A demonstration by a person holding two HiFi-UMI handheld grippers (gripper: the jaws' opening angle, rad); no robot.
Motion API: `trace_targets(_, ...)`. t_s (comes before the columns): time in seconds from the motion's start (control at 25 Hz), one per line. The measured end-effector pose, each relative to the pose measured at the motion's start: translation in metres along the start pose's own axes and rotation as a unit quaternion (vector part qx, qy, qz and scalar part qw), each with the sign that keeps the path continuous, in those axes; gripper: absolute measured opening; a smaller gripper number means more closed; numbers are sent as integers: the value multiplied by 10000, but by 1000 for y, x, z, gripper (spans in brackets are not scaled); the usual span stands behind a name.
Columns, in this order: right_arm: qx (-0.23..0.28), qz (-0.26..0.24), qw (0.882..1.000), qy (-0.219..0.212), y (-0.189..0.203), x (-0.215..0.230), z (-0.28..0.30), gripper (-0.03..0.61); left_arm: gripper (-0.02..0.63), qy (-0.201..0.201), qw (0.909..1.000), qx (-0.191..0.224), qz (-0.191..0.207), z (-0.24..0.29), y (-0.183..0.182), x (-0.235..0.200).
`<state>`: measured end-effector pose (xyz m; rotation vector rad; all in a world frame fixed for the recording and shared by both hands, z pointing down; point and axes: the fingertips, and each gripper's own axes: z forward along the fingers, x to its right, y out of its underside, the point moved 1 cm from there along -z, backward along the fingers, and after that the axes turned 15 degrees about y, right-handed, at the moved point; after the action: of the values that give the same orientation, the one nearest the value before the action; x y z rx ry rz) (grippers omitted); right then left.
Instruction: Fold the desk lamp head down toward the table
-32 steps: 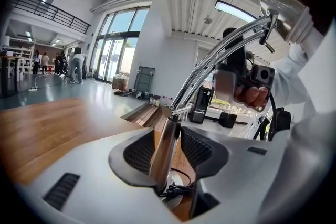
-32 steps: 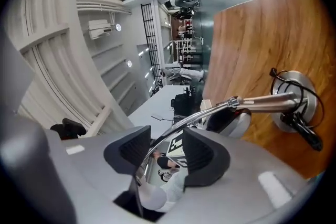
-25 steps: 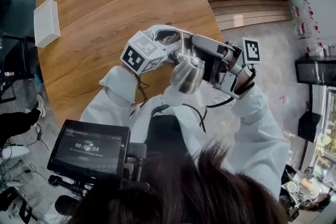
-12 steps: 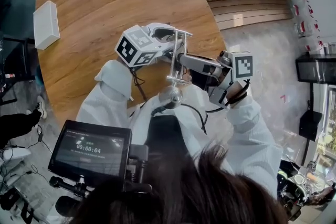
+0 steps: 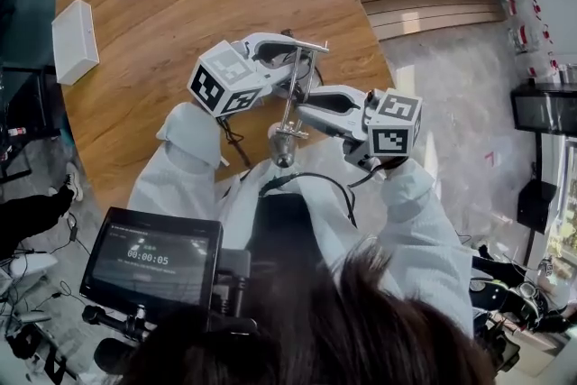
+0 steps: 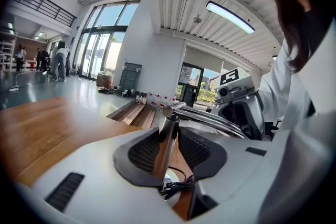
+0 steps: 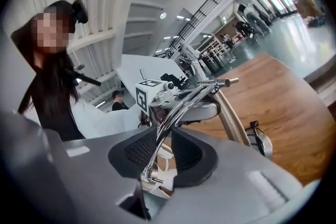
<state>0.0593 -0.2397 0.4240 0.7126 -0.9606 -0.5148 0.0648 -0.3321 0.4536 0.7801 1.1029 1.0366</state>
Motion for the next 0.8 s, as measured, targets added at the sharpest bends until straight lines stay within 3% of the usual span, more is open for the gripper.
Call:
trace_targets(0.2,-105,-1001,9943,341,9,10,6,92,112,146,9998,-89,126,1,-1,0)
trace_targets(0.44,19,-1451,9883,472,15,21,4,80,107,309,9986,-146,402,-1,-7,3)
trace_targets(0.8,4,-1879,9817,305,25,27,8,61,104,655,9969,-112,421,-3,-3,12)
